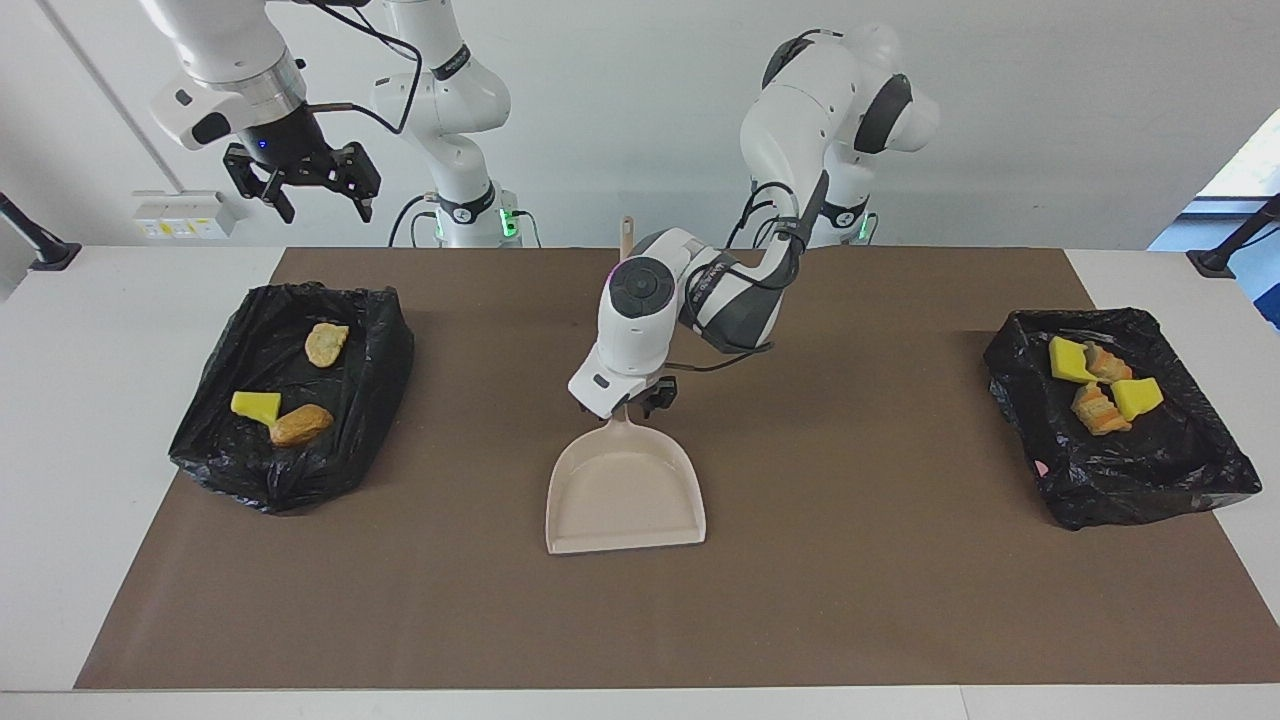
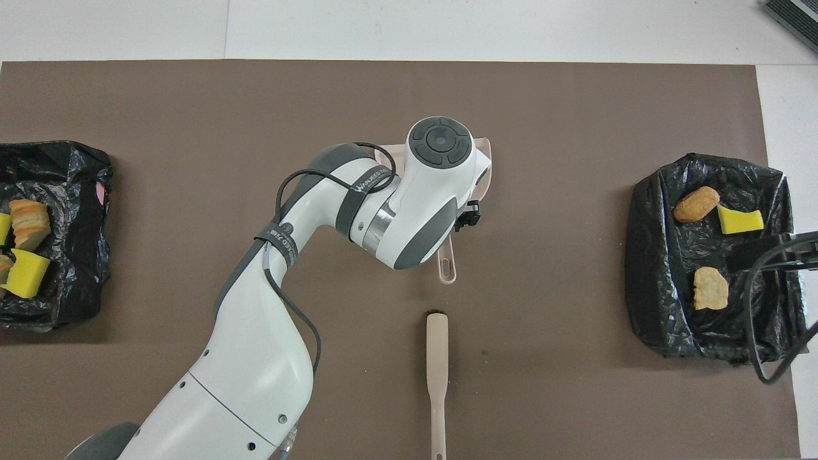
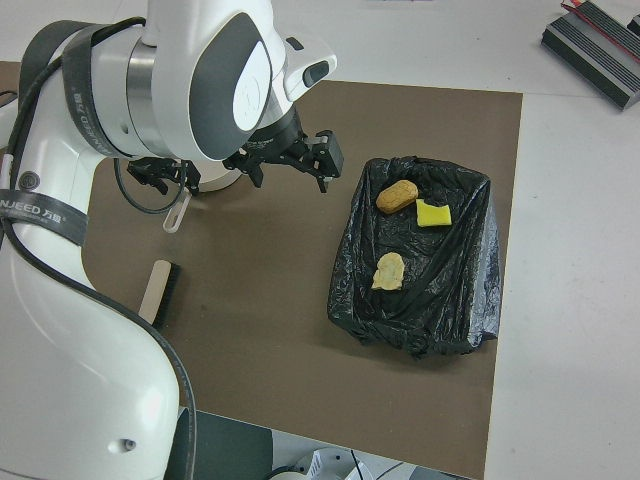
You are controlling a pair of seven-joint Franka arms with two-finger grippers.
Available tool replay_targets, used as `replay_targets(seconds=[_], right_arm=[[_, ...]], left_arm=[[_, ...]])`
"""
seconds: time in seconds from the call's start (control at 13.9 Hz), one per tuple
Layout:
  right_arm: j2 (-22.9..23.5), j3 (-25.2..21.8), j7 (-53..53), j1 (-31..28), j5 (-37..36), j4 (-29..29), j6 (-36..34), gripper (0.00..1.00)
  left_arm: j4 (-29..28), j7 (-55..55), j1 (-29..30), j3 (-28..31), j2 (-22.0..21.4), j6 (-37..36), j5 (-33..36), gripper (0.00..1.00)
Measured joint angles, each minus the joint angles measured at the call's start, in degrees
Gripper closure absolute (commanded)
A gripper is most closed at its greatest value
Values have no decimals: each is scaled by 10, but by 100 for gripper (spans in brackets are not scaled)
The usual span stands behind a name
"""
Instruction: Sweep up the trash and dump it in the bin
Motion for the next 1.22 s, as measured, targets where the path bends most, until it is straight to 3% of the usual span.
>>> replay_targets(seconds=[0.14, 0.72, 1.0, 1.22], right_arm=[[6, -1, 0, 0, 0, 1, 0, 0], [6, -1, 0, 0, 1, 1, 0, 0], [6, -1, 0, 0, 1, 1, 0, 0], [6, -1, 0, 0, 1, 1, 0, 0]], left_arm=[[-14, 28, 3, 1, -36, -7, 24, 0], [-238, 164, 128, 12, -318, -31, 35, 0], [-260, 222, 202, 14, -408, -85, 35, 0], [-259, 265, 231, 16, -444, -116, 35, 0]])
